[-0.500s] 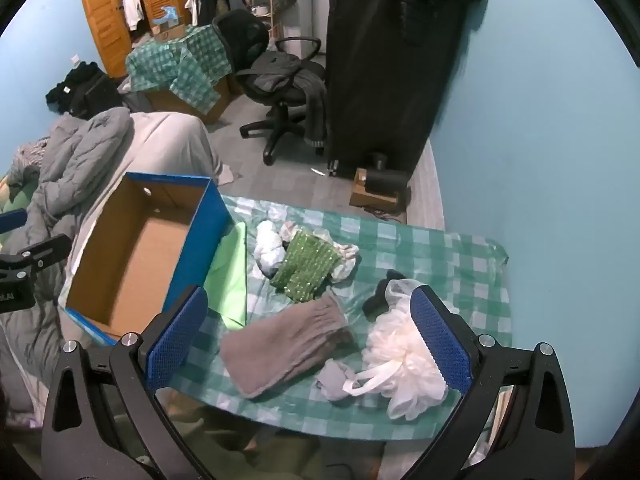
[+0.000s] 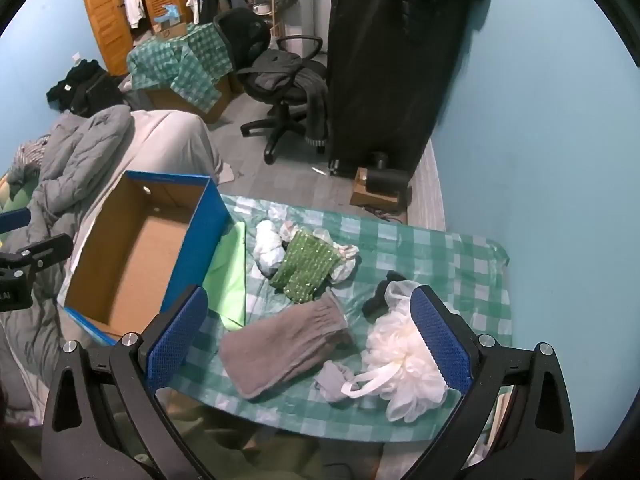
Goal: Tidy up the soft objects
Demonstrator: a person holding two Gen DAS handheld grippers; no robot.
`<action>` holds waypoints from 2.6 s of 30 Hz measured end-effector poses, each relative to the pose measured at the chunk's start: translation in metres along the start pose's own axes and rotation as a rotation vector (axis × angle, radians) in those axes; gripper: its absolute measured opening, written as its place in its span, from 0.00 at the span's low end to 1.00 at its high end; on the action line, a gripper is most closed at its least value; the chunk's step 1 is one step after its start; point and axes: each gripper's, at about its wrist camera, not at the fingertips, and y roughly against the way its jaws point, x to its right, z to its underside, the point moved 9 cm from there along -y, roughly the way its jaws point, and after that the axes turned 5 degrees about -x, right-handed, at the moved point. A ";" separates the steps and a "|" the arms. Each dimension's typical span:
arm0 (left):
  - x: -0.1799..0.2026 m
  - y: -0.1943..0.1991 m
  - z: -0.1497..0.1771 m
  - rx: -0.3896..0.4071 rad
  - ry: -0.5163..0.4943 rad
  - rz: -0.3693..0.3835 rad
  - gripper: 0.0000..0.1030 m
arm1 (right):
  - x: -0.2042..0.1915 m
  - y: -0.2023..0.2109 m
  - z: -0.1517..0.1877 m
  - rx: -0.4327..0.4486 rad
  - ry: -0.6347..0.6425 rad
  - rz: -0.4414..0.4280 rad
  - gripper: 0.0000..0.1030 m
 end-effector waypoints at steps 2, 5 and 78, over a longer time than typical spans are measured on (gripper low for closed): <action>-0.004 -0.003 0.002 0.008 -0.012 0.012 0.99 | 0.001 -0.002 0.001 -0.002 -0.002 -0.002 0.97; -0.003 -0.003 0.001 0.015 -0.016 0.006 0.99 | 0.000 0.000 -0.001 -0.003 0.000 0.005 0.97; 0.029 -0.011 0.002 -0.013 -0.027 0.039 0.98 | 0.014 0.007 -0.002 -0.019 -0.017 0.011 0.97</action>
